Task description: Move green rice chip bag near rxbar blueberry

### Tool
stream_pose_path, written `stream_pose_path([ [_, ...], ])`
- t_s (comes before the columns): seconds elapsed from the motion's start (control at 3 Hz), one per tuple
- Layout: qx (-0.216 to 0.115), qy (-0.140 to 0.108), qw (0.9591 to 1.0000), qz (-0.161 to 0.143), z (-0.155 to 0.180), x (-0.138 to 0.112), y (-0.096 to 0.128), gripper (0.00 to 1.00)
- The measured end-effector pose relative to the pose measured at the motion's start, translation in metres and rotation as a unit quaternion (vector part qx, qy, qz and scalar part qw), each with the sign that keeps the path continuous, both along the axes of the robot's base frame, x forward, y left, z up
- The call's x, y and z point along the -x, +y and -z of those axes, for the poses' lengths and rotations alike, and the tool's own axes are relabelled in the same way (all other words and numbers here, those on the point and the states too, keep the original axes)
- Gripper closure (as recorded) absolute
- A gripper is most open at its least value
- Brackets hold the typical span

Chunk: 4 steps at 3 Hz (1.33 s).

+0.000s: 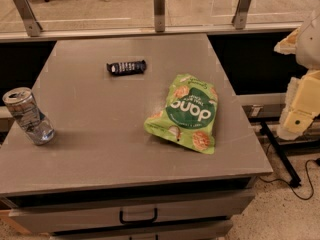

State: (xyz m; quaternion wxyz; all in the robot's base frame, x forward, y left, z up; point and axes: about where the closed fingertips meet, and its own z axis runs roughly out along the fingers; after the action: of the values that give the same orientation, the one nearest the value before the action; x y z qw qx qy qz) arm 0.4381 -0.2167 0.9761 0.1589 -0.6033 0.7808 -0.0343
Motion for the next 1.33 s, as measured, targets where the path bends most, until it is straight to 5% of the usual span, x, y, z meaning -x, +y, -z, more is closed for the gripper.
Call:
stream_pose_path([
  [0.33, 0.000, 0.000, 1.0000, 0.000, 0.000, 0.000, 0.000, 0.00],
  [0.67, -0.015, 0.003, 0.9989, -0.045, 0.013, -0.009, 0.007, 0.00],
  [1.0, -0.060, 0.005, 0.9884, -0.139, 0.037, -0.031, 0.029, 0.00],
  [1.33, -0.106, 0.013, 0.9594, -0.261, 0.050, -0.049, 0.065, 0.00],
])
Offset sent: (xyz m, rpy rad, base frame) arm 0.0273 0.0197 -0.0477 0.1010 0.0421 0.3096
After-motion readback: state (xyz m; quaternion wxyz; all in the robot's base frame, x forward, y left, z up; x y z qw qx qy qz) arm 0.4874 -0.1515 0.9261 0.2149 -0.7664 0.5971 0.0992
